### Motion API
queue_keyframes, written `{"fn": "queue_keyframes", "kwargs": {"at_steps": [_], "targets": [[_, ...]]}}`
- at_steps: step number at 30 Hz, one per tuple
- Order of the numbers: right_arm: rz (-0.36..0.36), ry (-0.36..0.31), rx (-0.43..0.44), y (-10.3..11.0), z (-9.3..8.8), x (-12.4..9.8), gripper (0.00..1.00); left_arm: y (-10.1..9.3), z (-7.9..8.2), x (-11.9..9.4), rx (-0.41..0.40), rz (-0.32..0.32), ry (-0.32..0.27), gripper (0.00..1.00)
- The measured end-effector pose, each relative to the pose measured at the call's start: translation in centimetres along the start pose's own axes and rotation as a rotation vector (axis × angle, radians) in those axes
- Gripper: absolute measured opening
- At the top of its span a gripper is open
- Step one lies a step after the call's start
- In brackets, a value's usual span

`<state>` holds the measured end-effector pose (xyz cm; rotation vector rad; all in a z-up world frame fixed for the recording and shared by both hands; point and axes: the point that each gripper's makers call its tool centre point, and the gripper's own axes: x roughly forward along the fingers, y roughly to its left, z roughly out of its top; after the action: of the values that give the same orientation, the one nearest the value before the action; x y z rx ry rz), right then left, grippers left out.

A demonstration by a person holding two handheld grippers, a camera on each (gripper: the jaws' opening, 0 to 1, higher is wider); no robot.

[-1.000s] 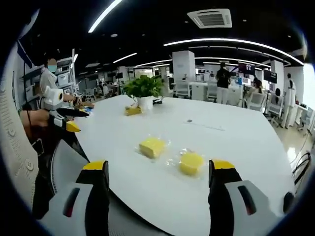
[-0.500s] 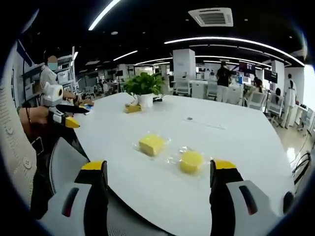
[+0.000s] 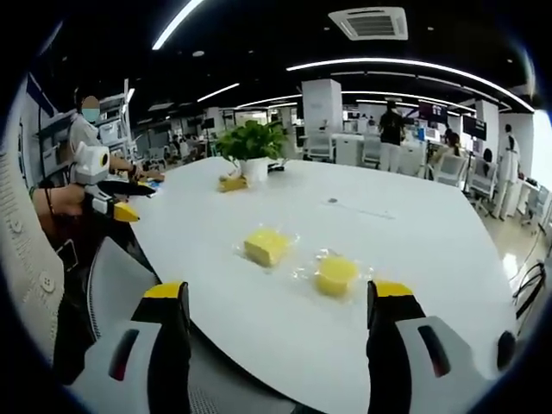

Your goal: Compare the silicone blocks by pressing each to a similar depth, holding the contact briefly, and releasing to observe deformation and rebound differences across the visible hardness samples.

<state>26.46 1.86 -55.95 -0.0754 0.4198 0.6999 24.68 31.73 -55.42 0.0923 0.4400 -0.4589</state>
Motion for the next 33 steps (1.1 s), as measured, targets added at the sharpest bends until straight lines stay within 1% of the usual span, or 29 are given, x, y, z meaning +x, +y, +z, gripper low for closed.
{"fn": "queue_keyframes", "kwargs": {"at_steps": [3,5,22,33], "targets": [[-0.009,0.005,0.002,-0.2,-0.2,0.0,0.8,0.0,-0.3,0.0,0.007,0.003,0.016,0.84],[-0.019,0.01,0.004,-0.5,-0.3,-0.1,0.81,-0.1,-0.3,0.0,0.008,-0.002,0.016,0.85],[-0.035,0.035,0.013,-1.0,-1.0,-0.6,0.79,0.1,-0.3,0.2,0.021,-0.007,0.026,0.85],[-0.046,0.044,0.023,-1.2,-1.2,-0.6,0.78,0.0,-0.3,1.0,0.036,-0.022,0.044,0.85]]}}
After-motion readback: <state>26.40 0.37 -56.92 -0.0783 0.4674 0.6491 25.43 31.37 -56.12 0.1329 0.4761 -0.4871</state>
